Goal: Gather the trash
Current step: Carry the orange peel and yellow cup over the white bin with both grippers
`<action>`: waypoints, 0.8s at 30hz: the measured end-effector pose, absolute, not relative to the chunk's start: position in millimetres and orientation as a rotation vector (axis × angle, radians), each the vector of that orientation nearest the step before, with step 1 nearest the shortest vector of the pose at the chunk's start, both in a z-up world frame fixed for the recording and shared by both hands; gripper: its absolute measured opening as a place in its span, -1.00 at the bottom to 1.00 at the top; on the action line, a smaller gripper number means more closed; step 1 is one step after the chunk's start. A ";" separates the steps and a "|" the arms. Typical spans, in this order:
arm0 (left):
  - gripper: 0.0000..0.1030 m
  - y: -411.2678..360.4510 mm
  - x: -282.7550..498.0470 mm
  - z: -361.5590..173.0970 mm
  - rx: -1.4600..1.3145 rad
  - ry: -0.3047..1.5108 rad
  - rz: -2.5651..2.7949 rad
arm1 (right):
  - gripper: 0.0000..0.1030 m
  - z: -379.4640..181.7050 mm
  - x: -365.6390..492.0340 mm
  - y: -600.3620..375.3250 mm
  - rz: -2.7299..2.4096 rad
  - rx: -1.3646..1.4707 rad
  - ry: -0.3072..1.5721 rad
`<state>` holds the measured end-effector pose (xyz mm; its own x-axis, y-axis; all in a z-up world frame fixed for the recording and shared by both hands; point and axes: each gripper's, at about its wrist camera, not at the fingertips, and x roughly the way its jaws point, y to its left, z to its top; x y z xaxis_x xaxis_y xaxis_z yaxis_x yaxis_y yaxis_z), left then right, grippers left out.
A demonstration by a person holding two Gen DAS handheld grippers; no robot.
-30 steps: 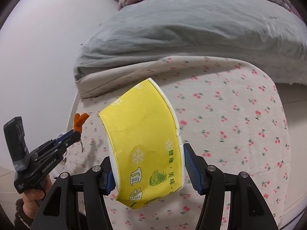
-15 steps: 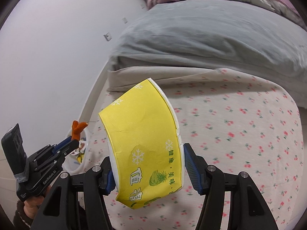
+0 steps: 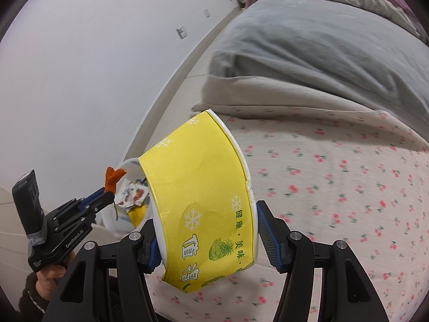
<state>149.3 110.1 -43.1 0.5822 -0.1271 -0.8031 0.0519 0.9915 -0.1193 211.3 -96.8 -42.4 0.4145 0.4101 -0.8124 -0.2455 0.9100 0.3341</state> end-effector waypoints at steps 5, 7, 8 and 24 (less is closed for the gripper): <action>-0.67 141.0 145.1 -57.2 -0.116 0.976 -0.063 | 0.20 -48.0 214.3 -59.9 0.457 0.137 1.085; -0.66 150.6 144.8 -62.0 -0.127 0.987 -0.056 | 0.20 -51.4 215.3 -46.3 0.474 0.121 1.093; -0.65 155.4 144.5 -64.9 -0.133 0.997 -0.052 | 0.20 -53.4 216.1 -39.5 0.481 0.113 1.097; 0.68 232.5 127.7 -67.2 -0.193 1.035 0.150 | 0.21 -86.8 225.3 52.4 0.589 0.055 1.183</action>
